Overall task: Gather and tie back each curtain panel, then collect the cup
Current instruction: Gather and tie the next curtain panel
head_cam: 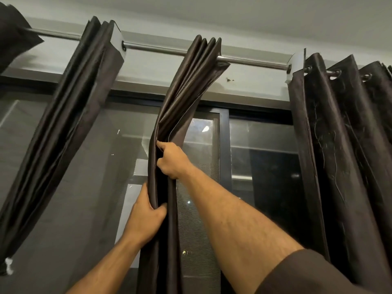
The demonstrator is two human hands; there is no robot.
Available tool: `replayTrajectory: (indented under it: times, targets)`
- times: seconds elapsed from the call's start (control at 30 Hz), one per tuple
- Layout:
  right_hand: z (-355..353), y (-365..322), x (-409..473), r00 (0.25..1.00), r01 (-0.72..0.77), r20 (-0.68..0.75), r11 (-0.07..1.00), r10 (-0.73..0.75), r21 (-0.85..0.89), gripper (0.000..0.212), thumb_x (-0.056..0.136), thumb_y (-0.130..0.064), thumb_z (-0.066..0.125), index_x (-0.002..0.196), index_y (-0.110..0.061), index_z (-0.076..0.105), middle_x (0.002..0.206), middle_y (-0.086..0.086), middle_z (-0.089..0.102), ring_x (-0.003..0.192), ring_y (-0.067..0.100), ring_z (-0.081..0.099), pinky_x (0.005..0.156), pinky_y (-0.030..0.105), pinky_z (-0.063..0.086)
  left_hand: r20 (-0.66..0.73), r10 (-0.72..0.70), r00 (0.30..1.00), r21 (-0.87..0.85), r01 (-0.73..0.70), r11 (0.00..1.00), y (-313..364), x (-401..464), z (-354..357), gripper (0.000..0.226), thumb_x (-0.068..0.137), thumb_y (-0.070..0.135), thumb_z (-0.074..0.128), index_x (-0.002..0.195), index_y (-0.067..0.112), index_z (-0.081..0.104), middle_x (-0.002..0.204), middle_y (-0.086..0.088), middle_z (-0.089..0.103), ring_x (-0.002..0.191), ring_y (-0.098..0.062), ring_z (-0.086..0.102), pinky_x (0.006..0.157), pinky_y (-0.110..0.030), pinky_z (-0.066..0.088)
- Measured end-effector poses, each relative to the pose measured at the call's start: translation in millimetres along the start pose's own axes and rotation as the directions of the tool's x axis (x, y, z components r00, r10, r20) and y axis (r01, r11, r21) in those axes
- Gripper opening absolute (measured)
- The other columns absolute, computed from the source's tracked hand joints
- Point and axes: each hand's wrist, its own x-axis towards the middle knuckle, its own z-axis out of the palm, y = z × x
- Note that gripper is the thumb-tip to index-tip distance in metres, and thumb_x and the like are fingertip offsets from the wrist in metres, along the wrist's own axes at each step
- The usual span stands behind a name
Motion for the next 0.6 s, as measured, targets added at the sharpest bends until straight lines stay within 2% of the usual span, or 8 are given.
replayTrajectory:
  times: [0.13, 0.2, 0.23, 0.37, 0.43, 0.5, 0.6]
  targets:
    - [3.9, 11.0, -10.9, 0.997, -0.038, -0.061, 0.999, 0.040, 0.035, 0.050, 0.093, 0.002, 0.055, 0.140, -0.014, 0.061, 0.126, 0.013, 0.068, 0.115, 0.034, 0.065, 0.101, 0.048, 0.055, 0.018, 0.001, 1.000, 0.022, -0.002, 1.000, -0.9, -6.7, -2.1, 0.057, 0.087, 0.008, 0.067, 0.129, 0.044, 0.055, 0.102, 0.015, 0.075, 0.092, -0.001, 0.072, 0.074, -0.023, 0.059]
    - [7.4, 23.7, -23.9, 0.993, -0.056, -0.101, 0.995, 0.065, 0.085, 0.046, 0.093, 0.004, 0.053, 0.134, -0.012, 0.064, 0.121, 0.012, 0.071, 0.111, 0.033, 0.067, 0.098, 0.049, 0.056, 0.030, -0.008, 1.000, 0.030, 0.007, 1.000, -1.2, -12.9, 0.9, 0.062, 0.085, 0.002, 0.066, 0.134, 0.038, 0.054, 0.105, 0.012, 0.073, 0.094, 0.001, 0.070, 0.077, -0.020, 0.057]
    - [9.7, 29.9, -32.0, 0.991, -0.058, -0.117, 0.991, 0.072, 0.118, 0.047, 0.093, 0.006, 0.052, 0.134, -0.012, 0.064, 0.120, 0.011, 0.071, 0.110, 0.032, 0.067, 0.098, 0.048, 0.056, 0.044, -0.013, 0.999, 0.028, 0.012, 1.000, -1.9, -16.8, 2.8, 0.063, 0.085, 0.001, 0.066, 0.136, 0.036, 0.052, 0.108, 0.012, 0.072, 0.096, 0.002, 0.070, 0.079, -0.019, 0.057]
    - [19.1, 52.2, -65.0, 0.984, -0.046, -0.155, 0.963, 0.090, 0.266, 0.047, 0.099, 0.003, 0.049, 0.141, -0.017, 0.058, 0.127, 0.003, 0.069, 0.116, 0.019, 0.066, 0.104, 0.038, 0.054, 0.101, -0.046, 0.994, 0.006, 0.046, 0.999, -9.3, -33.3, 6.8, 0.066, 0.085, 0.000, 0.069, 0.141, 0.030, 0.050, 0.114, 0.009, 0.072, 0.102, -0.003, 0.070, 0.093, -0.030, 0.058]
    - [23.4, 63.1, -82.4, 0.981, -0.048, -0.164, 0.947, 0.105, 0.319, 0.042, 0.102, -0.003, 0.053, 0.141, -0.018, 0.056, 0.129, -0.003, 0.067, 0.121, 0.015, 0.062, 0.109, 0.035, 0.049, 0.121, -0.061, 0.991, -0.001, 0.062, 0.998, -14.9, -42.4, 8.6, 0.065, 0.086, 0.004, 0.072, 0.141, 0.030, 0.050, 0.115, 0.010, 0.071, 0.102, 0.000, 0.069, 0.091, -0.026, 0.057]
    - [29.0, 72.5, -100.8, 0.973, -0.064, -0.184, 0.933, 0.136, 0.354, 0.041, 0.102, -0.007, 0.056, 0.141, -0.019, 0.053, 0.122, -0.012, 0.065, 0.118, 0.009, 0.061, 0.110, 0.037, 0.048, 0.119, -0.083, 0.989, -0.009, 0.084, 0.996, -21.3, -51.9, 10.1, 0.065, 0.086, 0.006, 0.074, 0.141, 0.028, 0.047, 0.117, 0.010, 0.069, 0.100, 0.002, 0.069, 0.088, -0.022, 0.056]
    - [42.2, 86.1, -137.0, 0.957, -0.100, -0.213, 0.912, 0.198, 0.398, 0.060, 0.101, -0.012, 0.060, 0.154, -0.024, 0.034, 0.126, -0.019, 0.058, 0.117, 0.000, 0.057, 0.109, 0.032, 0.050, 0.069, -0.114, 0.991, 0.016, 0.113, 0.993, -34.2, -75.1, 11.4, 0.062, 0.087, 0.010, 0.076, 0.130, 0.030, 0.037, 0.120, 0.008, 0.062, 0.095, 0.004, 0.068, 0.075, -0.015, 0.056]
